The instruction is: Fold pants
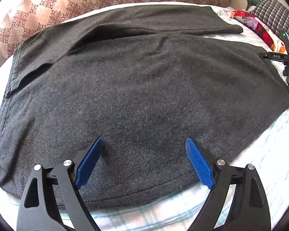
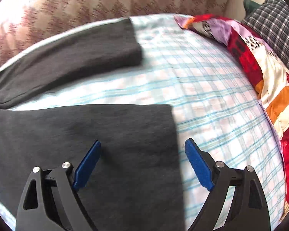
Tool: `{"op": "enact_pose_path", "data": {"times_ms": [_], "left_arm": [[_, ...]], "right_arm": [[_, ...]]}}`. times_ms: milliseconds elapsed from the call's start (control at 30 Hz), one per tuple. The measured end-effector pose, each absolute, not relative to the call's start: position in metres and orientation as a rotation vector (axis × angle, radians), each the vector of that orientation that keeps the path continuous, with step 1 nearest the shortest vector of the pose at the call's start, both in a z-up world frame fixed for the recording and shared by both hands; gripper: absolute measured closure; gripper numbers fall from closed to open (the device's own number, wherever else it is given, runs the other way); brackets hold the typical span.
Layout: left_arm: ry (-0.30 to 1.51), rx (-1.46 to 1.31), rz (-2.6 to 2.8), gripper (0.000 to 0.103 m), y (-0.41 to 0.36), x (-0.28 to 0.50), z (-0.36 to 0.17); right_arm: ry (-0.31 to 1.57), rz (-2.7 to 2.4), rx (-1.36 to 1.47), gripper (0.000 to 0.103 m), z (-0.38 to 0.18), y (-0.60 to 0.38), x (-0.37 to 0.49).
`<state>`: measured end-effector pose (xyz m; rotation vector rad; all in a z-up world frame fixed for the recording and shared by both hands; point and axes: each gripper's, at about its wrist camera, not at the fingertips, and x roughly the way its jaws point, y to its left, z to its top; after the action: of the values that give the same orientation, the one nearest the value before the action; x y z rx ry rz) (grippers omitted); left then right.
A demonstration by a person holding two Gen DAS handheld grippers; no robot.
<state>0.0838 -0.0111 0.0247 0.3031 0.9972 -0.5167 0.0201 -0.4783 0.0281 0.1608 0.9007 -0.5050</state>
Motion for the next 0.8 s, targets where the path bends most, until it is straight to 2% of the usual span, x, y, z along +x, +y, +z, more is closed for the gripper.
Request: {"op": "enact_pose_path", "data": {"times_ms": [233, 367, 433, 533, 700, 800], "left_arm": [[1.001, 0.307, -0.510, 0.002, -0.011, 0.085, 0.018], [0.998, 0.317, -0.498, 0.002, -0.010, 0.083, 0.017], [1.000, 0.303, -0.480, 0.002, -0.010, 0.085, 0.020], [0.996, 0.274, -0.447, 0.002, -0.007, 0.087, 0.022], [1.009, 0.240, -0.448, 0.002, -0.003, 0.093, 0.024], [1.009, 0.168, -0.443, 0.002, 0.006, 0.103, 0.034]], "right_arm": [[0.907, -0.562, 0.218, 0.005, 0.020, -0.499, 0.024], [0.920, -0.561, 0.223, 0.006, 0.024, -0.504, 0.022], [0.910, -0.576, 0.215, 0.012, 0.033, -0.505, 0.024], [0.896, -0.531, 0.222, 0.012, 0.043, -0.493, 0.014], [0.955, -0.476, 0.196, 0.011, 0.020, -0.476, 0.008], [0.946, -0.472, 0.221, 0.011, 0.027, -0.476, 0.008]]}}
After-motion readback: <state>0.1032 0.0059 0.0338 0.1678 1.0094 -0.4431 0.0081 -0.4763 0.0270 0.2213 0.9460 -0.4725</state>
